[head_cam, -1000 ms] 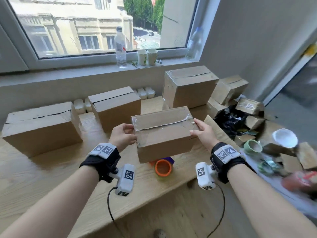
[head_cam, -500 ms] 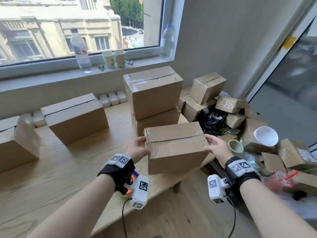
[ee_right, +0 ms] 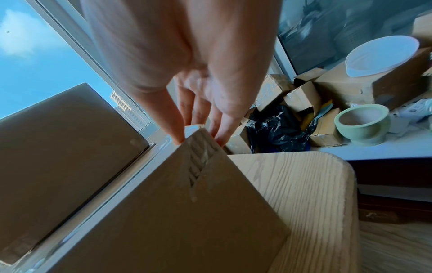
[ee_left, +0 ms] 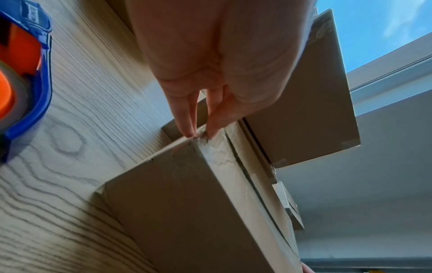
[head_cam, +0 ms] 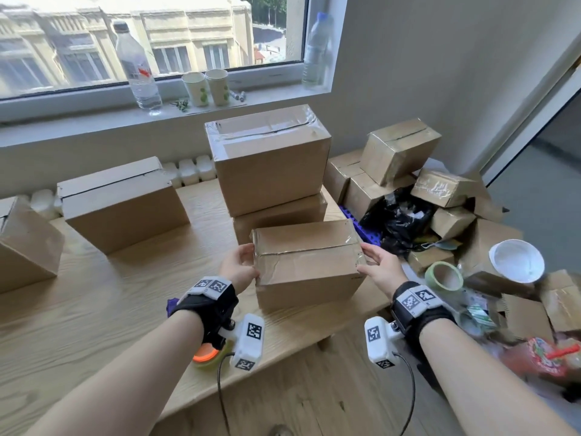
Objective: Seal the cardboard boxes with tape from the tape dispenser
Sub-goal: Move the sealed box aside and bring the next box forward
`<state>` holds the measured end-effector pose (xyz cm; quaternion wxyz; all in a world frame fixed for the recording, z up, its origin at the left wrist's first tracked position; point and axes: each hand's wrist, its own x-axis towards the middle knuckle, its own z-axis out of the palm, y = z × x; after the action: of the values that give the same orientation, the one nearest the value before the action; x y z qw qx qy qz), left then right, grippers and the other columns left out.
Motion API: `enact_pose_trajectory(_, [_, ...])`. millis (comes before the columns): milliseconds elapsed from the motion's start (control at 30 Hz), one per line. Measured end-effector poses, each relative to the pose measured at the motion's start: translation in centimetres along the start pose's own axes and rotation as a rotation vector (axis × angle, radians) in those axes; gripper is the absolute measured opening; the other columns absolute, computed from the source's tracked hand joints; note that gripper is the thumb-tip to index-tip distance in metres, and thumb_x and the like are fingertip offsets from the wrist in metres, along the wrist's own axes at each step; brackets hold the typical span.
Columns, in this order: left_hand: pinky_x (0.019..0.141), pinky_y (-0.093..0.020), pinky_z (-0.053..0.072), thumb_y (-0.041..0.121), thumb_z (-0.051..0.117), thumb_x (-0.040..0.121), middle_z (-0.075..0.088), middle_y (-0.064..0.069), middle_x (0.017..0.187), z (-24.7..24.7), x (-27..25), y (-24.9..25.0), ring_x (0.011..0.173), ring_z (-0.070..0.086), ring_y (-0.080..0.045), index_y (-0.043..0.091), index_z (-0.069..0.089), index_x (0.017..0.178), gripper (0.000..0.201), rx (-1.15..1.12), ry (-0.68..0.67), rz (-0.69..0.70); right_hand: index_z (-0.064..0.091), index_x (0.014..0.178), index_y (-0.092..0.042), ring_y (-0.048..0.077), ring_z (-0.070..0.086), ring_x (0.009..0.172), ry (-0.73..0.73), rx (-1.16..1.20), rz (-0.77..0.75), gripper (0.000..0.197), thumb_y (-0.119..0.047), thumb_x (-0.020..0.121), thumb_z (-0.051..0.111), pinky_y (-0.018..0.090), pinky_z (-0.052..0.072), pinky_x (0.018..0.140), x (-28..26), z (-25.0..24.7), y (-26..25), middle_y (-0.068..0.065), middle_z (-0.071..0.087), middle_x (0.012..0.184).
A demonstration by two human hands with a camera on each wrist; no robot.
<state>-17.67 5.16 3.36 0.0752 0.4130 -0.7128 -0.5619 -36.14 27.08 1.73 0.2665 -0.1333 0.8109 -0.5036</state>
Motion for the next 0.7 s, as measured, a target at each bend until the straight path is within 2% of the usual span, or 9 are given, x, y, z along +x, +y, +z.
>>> enact_pose_trajectory(100, [0.098, -0.035, 0.046, -0.014, 0.057, 0.076, 0.051, -0.007, 0.134, -0.2, -0.1, 0.0, 0.122, 0.049, -0.018, 0.010, 0.042, 0.136, 0.067, 0.013, -0.002, 0.003, 0.042, 0.137, 0.001, 0.026, 0.048, 0.126, -0.004, -0.063, -0.011, 0.061, 0.018, 0.080, 0.055, 0.026, 0.039, 0.099, -0.2, 0.4, -0.5, 0.017, 0.050, 0.136])
enact_pose_trajectory(167, [0.100, -0.038, 0.045, -0.007, 0.057, 0.081, 0.047, -0.013, 0.139, -0.7, -0.7, 0.0, 0.123, 0.051, -0.024, 0.013, 0.041, 0.138, 0.063, 0.083, 0.012, 0.035, 0.046, 0.137, -0.007, 0.025, 0.051, 0.123, 0.042, -0.253, -0.042, 0.059, 0.007, 0.081, 0.057, 0.028, 0.041, 0.097, -0.5, 0.7, -1.1, 0.012, 0.053, 0.135])
enact_pose_trajectory(233, [0.099, -0.033, 0.044, 0.000, 0.054, 0.087, 0.047, -0.014, 0.139, -1.7, -1.4, -0.1, 0.122, 0.051, -0.026, 0.012, 0.039, 0.139, 0.056, 0.218, 0.038, 0.085, 0.047, 0.138, -0.015, 0.024, 0.051, 0.123, 0.065, -0.482, -0.097, 0.057, -0.006, 0.083, 0.057, 0.030, 0.040, 0.101, -1.1, 1.0, -2.1, 0.007, 0.053, 0.136])
enact_pose_trajectory(333, [0.095, -0.031, 0.040, 0.007, 0.049, 0.090, 0.050, -0.011, 0.136, -4.5, -2.4, 0.1, 0.121, 0.050, -0.026, 0.016, 0.034, 0.142, 0.056, 0.542, 0.056, 0.128, 0.044, 0.139, -0.019, 0.022, 0.047, 0.127, -0.006, -0.669, -0.215, 0.055, -0.016, 0.086, 0.054, 0.033, 0.038, 0.106, -2.1, 2.6, -4.4, 0.002, 0.049, 0.141])
enact_pose_trajectory(400, [0.095, -0.031, 0.040, 0.010, 0.047, 0.091, 0.048, -0.010, 0.139, -6.6, -3.1, 0.2, 0.124, 0.048, -0.026, 0.019, 0.031, 0.144, 0.057, 0.680, 0.068, 0.127, 0.044, 0.139, -0.020, 0.020, 0.044, 0.130, -0.050, -0.733, -0.302, 0.053, -0.018, 0.087, 0.052, 0.034, 0.036, 0.108, -2.6, 4.2, -6.1, -0.001, 0.046, 0.144])
enact_pose_trajectory(533, [0.105, -0.032, 0.034, 0.009, 0.045, 0.089, 0.038, -0.005, 0.147, -11.0, -4.3, -0.2, 0.131, 0.040, -0.023, 0.016, 0.032, 0.144, 0.057, 0.768, 0.129, 0.137, 0.043, 0.140, -0.018, 0.018, 0.041, 0.133, -0.160, -0.827, -0.406, 0.051, -0.017, 0.090, 0.049, 0.029, 0.032, 0.108, -3.7, 8.9, -9.9, -0.002, 0.042, 0.146])
enact_pose_trajectory(700, [0.109, -0.034, 0.031, 0.014, 0.046, 0.091, 0.031, -0.005, 0.152, -17.7, -4.3, -1.9, 0.135, 0.036, -0.024, 0.017, 0.031, 0.144, 0.056, 0.799, 0.224, 0.051, 0.039, 0.142, -0.020, 0.017, 0.040, 0.133, -0.293, -0.889, -0.487, 0.052, -0.020, 0.091, 0.048, 0.034, 0.035, 0.109, -4.0, 16.5, -14.6, -0.003, 0.039, 0.148])
